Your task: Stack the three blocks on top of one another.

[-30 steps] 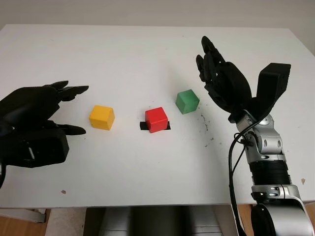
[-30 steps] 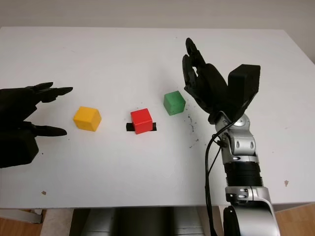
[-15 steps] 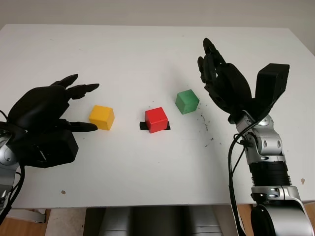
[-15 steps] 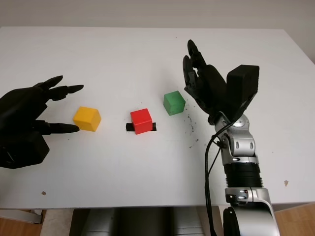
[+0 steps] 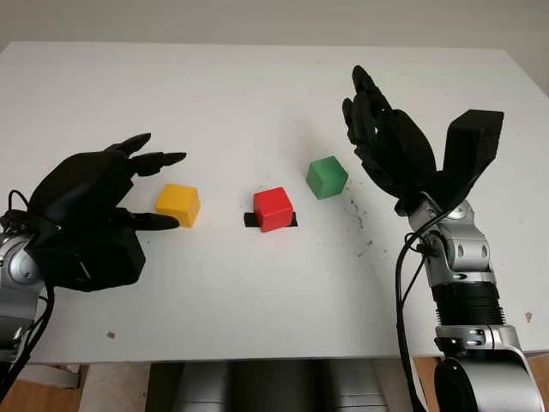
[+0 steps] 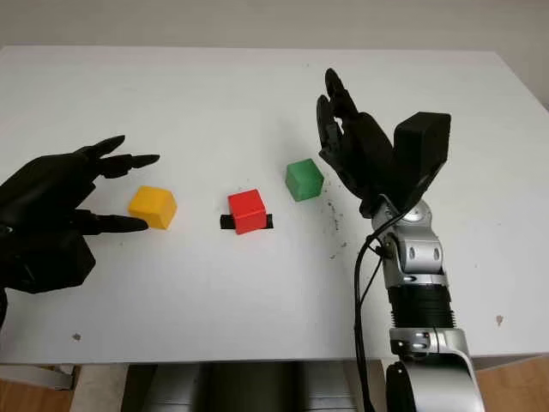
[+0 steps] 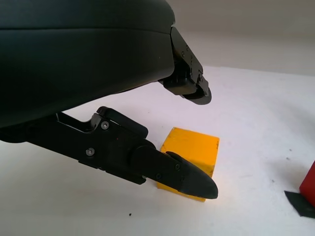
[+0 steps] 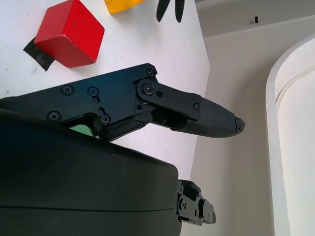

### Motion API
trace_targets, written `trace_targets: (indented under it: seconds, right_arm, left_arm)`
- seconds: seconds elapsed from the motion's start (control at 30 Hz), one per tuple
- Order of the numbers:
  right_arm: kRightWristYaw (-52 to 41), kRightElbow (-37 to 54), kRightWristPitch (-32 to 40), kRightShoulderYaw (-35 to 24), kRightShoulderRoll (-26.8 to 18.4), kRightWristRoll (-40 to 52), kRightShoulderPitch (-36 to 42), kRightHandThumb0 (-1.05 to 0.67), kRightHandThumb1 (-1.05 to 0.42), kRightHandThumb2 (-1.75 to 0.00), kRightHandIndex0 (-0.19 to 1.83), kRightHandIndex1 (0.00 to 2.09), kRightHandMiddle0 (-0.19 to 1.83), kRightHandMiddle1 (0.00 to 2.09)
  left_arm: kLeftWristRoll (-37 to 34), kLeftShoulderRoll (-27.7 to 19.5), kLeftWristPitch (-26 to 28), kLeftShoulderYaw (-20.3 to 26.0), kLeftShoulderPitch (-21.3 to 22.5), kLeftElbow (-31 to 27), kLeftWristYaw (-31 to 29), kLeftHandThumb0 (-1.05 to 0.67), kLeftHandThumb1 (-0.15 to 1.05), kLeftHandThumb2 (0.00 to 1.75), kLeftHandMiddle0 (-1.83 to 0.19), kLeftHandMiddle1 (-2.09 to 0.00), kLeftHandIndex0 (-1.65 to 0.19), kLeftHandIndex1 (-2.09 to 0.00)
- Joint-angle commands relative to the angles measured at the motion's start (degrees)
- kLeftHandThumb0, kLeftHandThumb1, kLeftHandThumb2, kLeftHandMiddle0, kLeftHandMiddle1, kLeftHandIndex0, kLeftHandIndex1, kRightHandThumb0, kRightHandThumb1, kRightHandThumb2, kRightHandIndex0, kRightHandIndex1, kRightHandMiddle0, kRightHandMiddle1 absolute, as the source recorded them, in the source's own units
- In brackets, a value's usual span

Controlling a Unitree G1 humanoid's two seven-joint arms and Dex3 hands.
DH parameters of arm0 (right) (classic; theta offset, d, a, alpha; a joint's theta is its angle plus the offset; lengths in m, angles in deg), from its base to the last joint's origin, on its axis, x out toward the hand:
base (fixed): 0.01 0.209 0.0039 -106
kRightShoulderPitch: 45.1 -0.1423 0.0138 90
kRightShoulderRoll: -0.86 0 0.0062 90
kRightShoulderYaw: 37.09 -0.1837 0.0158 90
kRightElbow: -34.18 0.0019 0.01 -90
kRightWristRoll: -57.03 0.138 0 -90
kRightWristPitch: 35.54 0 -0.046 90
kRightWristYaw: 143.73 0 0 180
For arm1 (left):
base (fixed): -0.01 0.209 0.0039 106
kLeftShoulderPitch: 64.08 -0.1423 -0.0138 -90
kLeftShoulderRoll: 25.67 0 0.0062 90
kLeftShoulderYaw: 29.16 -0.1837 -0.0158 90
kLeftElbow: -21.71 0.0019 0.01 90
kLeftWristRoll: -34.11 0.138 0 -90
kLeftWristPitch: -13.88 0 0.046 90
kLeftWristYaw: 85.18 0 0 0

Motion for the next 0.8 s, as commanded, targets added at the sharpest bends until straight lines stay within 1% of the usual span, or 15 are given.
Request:
trace_targets:
  seconds: [0.0, 0.2, 0.43, 0.57, 0.77]
  right_arm:
    - [-0.1, 1.4, 0.1, 0.0, -0.1, 0.2, 0.5, -0.67, -1.05, -0.7, -0.19, 0.0, -0.19, 0.0]
    - [-0.3, 1.2, -0.4, -0.1, -0.2, 0.2, 0.4, -0.67, -1.05, -0.71, -0.19, 0.0, -0.19, 0.0]
    - [-0.2, 1.5, -0.6, -0.1, -0.1, 0.1, 0.5, -0.68, -1.05, -0.71, -0.19, 0.0, -0.19, 0.0]
    - [0.0, 1.8, -0.3, 0.0, 0.0, 0.1, 0.7, -0.67, -1.05, -0.71, -0.19, 0.0, -0.19, 0.0]
    - [0.4, 1.6, -0.2, -0.3, 0.4, 0.4, 0.7, -0.67, -1.05, -0.71, -0.19, 0.0, -0.19, 0.0]
  left_arm:
    - [1.6, -1.2, -0.8, -1.1, 1.7, 0.2, 0.3, -0.6, 0.91, 0.05, -0.12, -0.05, -0.45, -0.08]
    - [5.6, -1.6, -3.4, -3.3, 3.8, 2.7, 1.6, -0.57, 0.9, 0.05, -0.12, -0.05, -0.45, -0.08]
    - [8.6, -1.4, -3.0, -5.0, 5.4, 4.9, 1.6, -0.55, 0.88, 0.05, -0.1, -0.05, -0.41, -0.05]
    - [11.3, -1.6, -2.9, -6.0, 5.8, 5.6, 2.6, -0.55, 0.89, 0.06, -0.08, -0.04, -0.39, -0.04]
    - [11.9, -1.4, -2.8, -6.3, 6.0, 6.2, 3.1, -0.54, 0.91, 0.06, -0.06, -0.04, -0.41, -0.05]
